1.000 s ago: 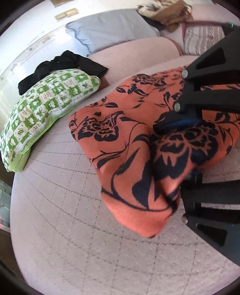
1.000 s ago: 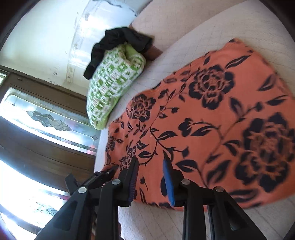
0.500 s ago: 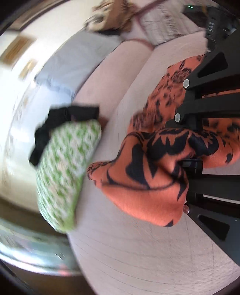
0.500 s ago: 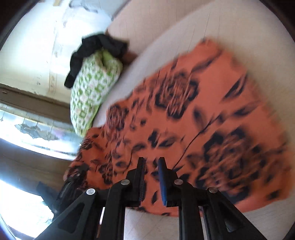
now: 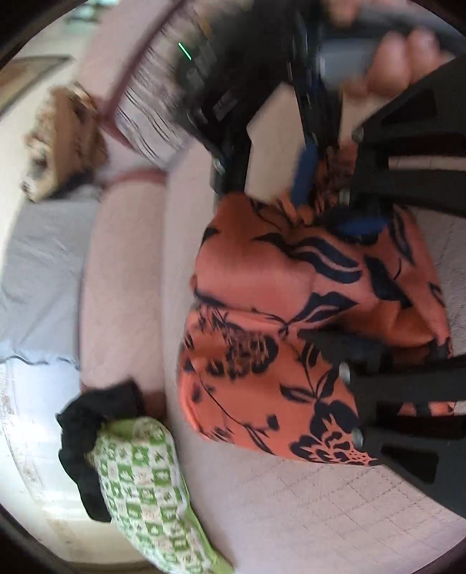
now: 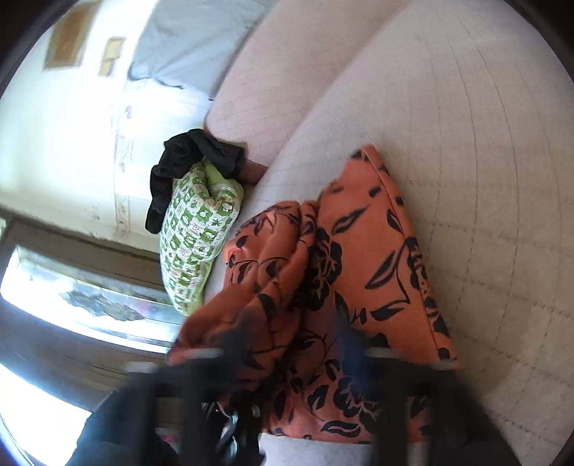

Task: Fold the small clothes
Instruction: 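Grasp the edge of the folded orange blouse with both grippers and lift it, then fold the held blouse over onto itself with both grippers and lay it down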

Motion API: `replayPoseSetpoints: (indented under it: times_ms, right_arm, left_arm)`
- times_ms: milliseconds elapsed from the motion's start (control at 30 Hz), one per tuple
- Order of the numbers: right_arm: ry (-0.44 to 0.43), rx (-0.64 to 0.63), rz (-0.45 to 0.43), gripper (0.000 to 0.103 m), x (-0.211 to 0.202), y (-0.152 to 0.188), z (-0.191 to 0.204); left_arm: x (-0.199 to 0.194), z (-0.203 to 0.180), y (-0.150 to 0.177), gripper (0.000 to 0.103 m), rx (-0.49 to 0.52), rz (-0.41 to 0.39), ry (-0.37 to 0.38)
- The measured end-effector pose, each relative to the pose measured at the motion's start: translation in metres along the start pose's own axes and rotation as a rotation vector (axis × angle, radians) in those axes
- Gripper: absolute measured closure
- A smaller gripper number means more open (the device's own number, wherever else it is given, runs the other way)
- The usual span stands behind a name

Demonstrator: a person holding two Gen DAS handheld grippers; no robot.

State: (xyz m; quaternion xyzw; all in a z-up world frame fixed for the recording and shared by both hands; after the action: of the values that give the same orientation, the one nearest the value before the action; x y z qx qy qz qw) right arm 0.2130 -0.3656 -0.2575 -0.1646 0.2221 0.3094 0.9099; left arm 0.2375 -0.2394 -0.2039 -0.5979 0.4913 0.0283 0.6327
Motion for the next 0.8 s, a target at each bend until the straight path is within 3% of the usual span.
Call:
replayPoseSetpoints:
  times_ms: [33,67,133,200,333,433,500,633,700,733,800]
  right_arm:
    - [-0.02,0.021,0.003,0.022,0.001,-0.001,-0.001]
    - [-0.031,0.024,0.013,0.022,0.003,-0.001,0.0]
    - [-0.046,0.014,0.029,0.022,0.005,0.003,0.001]
    - [-0.075,0.007,0.048,0.022,0.01,0.006,0.007]
    - [-0.13,0.018,0.059,0.022,0.016,0.011,0.017]
    - [-0.069,0.012,0.078,0.022,0.03,0.017,0.014]
    - [-0.017,-0.001,0.094,0.022,0.039,0.02,0.011]
    - [0.025,-0.059,0.078,0.025,0.046,0.022,0.017]
    - [0.088,-0.156,0.104,0.054,0.055,0.028,0.021]
    - [0.117,-0.205,0.111,0.078,0.059,0.031,0.022]
    - [0.153,-0.246,0.121,0.079,0.062,0.036,0.024]
  left_arm:
    - [-0.012,0.002,-0.004,0.025,0.001,-0.031,0.061]
    - [-0.035,0.007,-0.011,0.016,-0.001,-0.09,0.153]
    - [-0.058,0.023,-0.015,0.013,-0.022,-0.155,0.196]
    - [-0.072,0.05,-0.016,0.013,-0.085,-0.168,0.249]
    - [-0.059,0.112,-0.008,0.013,-0.32,-0.126,0.177]
    - [-0.031,0.146,0.019,0.013,-0.55,0.006,0.169]
    - [-0.014,0.155,0.032,0.013,-0.636,0.068,0.151]
    - [0.0,0.146,0.056,0.013,-0.623,0.131,0.092]
    - [0.003,0.136,0.052,0.013,-0.561,0.127,0.066]
    - [0.002,0.132,0.052,0.013,-0.531,0.128,0.055]
    - [0.004,0.124,0.051,0.013,-0.477,0.133,0.032]
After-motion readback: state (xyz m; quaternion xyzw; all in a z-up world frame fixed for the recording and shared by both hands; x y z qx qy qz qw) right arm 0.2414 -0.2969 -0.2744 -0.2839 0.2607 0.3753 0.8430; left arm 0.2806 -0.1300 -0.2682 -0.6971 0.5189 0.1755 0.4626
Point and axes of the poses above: each gripper's, at about its wrist camera, not at the fingertips, and x roughly the way its jaws point, z to its left, y to its underside, the point moved 8 cm from there along x, roughly the way its jaws point
